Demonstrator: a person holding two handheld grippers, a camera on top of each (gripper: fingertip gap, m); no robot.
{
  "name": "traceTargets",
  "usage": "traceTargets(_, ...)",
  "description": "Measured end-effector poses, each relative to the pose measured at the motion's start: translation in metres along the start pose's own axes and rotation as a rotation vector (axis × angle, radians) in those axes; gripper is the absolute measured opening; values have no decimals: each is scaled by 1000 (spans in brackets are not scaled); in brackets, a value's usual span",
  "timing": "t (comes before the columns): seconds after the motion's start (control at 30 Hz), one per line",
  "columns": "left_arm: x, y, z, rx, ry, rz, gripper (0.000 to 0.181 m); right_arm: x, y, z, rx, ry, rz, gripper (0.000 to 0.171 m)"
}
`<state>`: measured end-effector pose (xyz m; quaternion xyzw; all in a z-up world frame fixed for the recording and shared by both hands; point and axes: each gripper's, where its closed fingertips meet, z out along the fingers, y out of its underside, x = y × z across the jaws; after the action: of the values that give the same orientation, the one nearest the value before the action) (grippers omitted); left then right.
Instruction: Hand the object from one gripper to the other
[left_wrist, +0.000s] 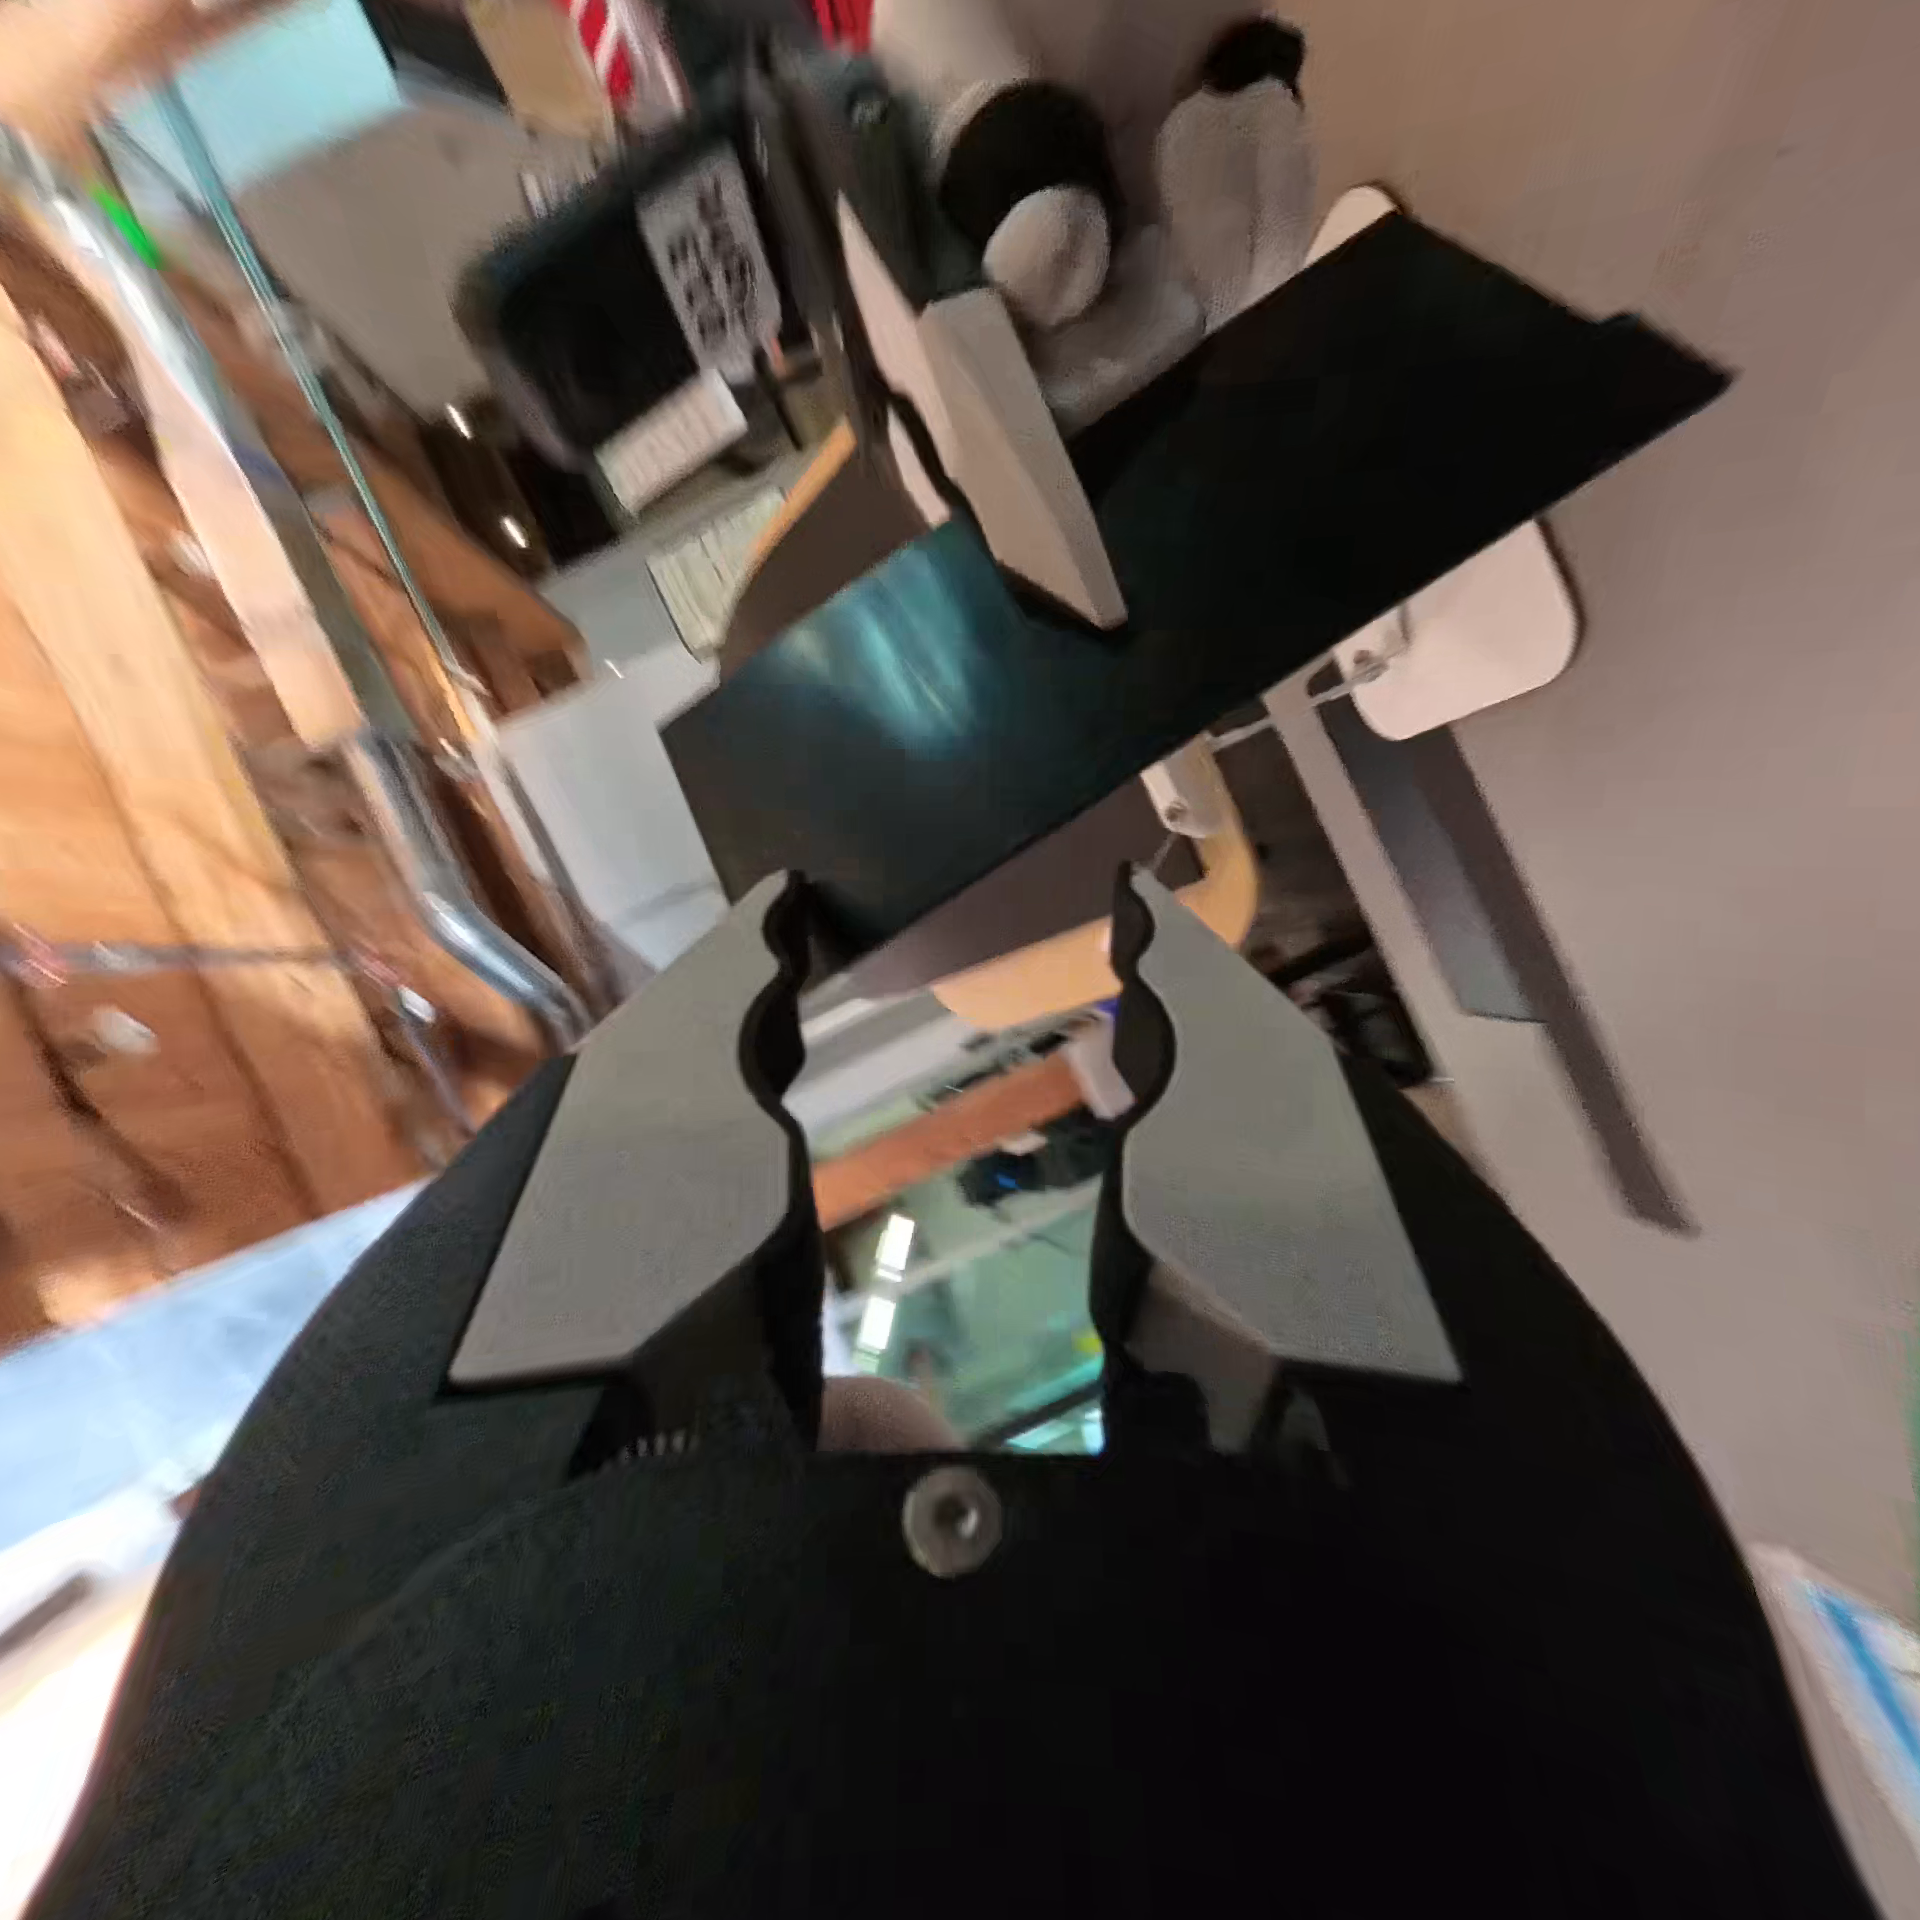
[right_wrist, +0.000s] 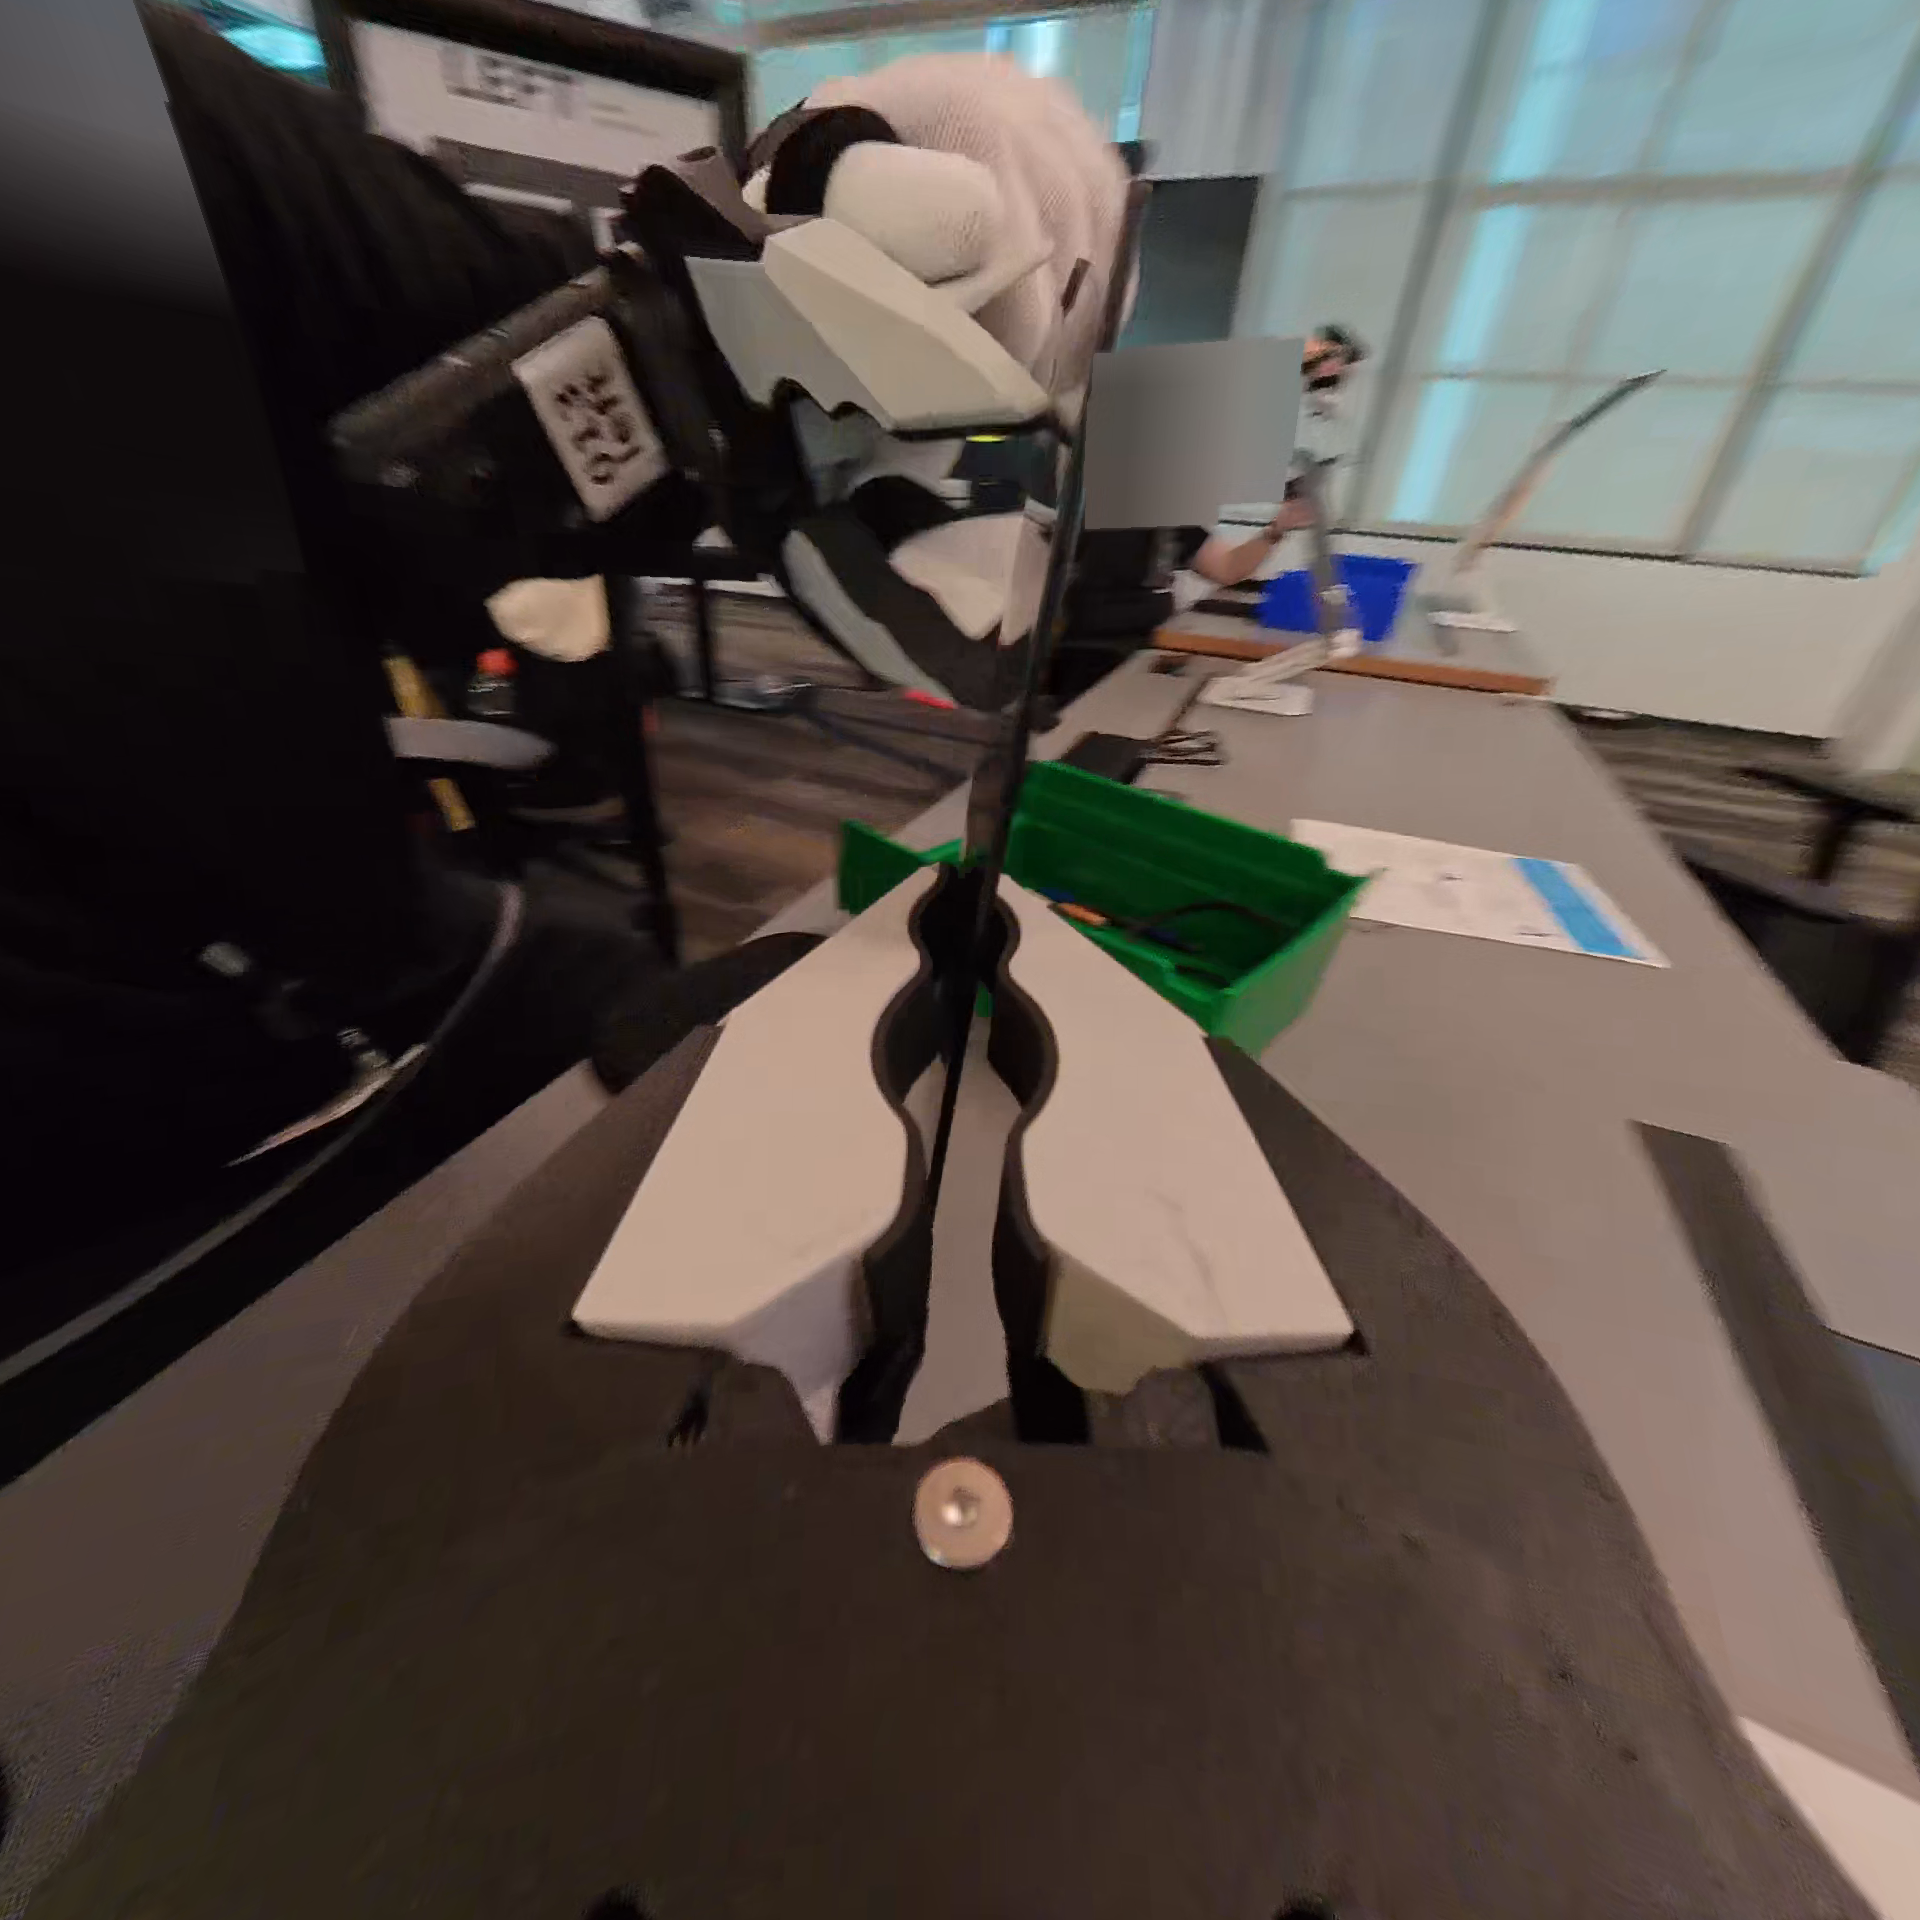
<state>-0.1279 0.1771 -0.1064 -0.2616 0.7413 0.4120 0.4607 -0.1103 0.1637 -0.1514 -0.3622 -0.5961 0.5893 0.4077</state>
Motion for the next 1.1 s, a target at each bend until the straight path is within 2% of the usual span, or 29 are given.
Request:
traceTargets(0.1, 3, 16, 0, -45, 36, -313, 62, 18, -9, -12, 6, 142, -67, 0)
traceTargets(0.17, 9, 18, -1, -36, 94, -627, 66, 13, -14, -16, 0, 166, -166, 0)
traceTargets(0.23, 5, 14, -5, 36, 129, -969, 69, 18, -15, -21, -46, 238, -242, 0)
traceTargets(0.3, -3, 11, -10, 143, 173, -1281, 73, 25, -4, -24, -171, 314, -333, 0)
traceTargets(0.4, -15, 6, -13, 308, 326, -1744, 61, 32, 5, -26, -345, 412, -473, 0)
traceTargets(0.43, -13, 0, -12, 358, 410, -1854, 63, 38, 4, -27, -395, 467, -539, 0)
traceTargets(0.47, -6, -2, -10, 364, 486, -1931, 72, 44, 2, -28, -463, 529, -625, 0)
traceTargets(0.57, 11, 7, -9, 443, 586, -2172, 77, 60, -7, -32, -661, 708, -875, 0)
traceTargets(0.63, 18, 18, -12, 527, 649, -2361, 85, 65, -18, -23, -706, 785, -1012, 0)
traceTargets(0.73, 30, 40, -19, 604, 599, -2547, 84, 74, -17, 0, -754, 847, -1159, 0)
traceTargets(0.8, 37, 39, -25, 629, 606, -2584, 81, 82, -7, 16, -791, 876, -1237, 0)
traceTargets(0.83, 40, 38, -27, 622, 577, -2585, 73, 87, -5, 23, -794, 918, -1279, 0)
traceTargets(0.9, 49, 36, -27, 586, 544, -2585, 54, 89, 8, 40, -793, 898, -1311, 0)
traceTargets(1.0, 58, 45, -26, 576, 441, -2620, 17, 87, 8, 54, -738, 942, -1345, 0)
traceTargets(1.1, 66, 47, -25, 579, 365, -2624, 6, 86, 1, 54, -697, 979, -1337, 1)
